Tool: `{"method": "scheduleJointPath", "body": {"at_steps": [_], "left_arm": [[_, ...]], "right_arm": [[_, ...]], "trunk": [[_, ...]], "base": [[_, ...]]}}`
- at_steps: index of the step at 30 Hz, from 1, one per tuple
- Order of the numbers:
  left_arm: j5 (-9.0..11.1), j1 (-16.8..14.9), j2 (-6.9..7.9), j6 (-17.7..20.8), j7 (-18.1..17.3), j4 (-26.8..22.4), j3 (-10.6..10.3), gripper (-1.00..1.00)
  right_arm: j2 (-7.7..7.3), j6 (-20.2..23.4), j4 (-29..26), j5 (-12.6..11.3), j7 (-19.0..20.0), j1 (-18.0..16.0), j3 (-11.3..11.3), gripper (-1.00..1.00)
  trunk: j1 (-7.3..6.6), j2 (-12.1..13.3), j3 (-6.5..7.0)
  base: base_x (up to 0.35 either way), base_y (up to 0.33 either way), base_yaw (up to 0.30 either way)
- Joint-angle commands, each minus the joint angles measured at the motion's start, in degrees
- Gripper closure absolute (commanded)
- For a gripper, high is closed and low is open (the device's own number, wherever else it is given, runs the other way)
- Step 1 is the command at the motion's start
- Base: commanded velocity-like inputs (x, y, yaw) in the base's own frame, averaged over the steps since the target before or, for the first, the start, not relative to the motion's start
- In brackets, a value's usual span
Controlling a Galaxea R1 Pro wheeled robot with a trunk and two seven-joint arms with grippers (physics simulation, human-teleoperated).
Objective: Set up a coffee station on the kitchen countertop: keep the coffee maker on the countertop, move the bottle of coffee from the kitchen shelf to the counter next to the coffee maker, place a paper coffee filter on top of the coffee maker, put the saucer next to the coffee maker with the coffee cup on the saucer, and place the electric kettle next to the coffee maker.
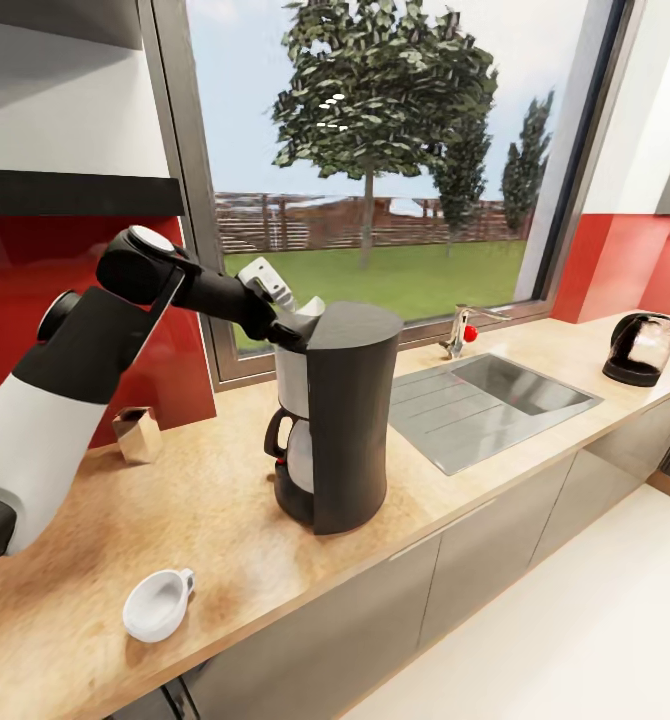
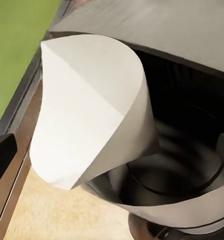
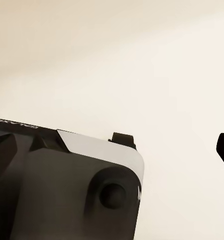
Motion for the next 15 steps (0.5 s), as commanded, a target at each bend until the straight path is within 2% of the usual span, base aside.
{"method": "scheduleJointPath", "body": {"at_steps": [1, 10, 15], "left_arm": [[-0.6, -0.1, 0.02, 0.3, -0.6, -0.1, 0.2, -1.0], [-0.6, -0.1, 0.46, 0.3, -0.6, -0.2, 0.8, -1.0], [-0.6, -0.1, 0.81, 0.3, -0.6, -1.0, 3.0, -1.0]], "right_arm": [[-0.02, -0.2, 0.0, 0.0, 0.0, 0.0, 0.2, -1.0], [-0.02, -0.2, 0.0, 0.0, 0.0, 0.0, 0.2, -1.0], [-0.02, -0.2, 0.0, 0.0, 0.0, 0.0, 0.2, -1.0]], "trunk": [[0.0, 0.0, -0.07], [0.0, 0.0, -0.07], [0.0, 0.0, -0.07]], "base": [[0.0, 0.0, 0.0], [0.0, 0.0, 0.0], [0.0, 0.0, 0.0]]}}
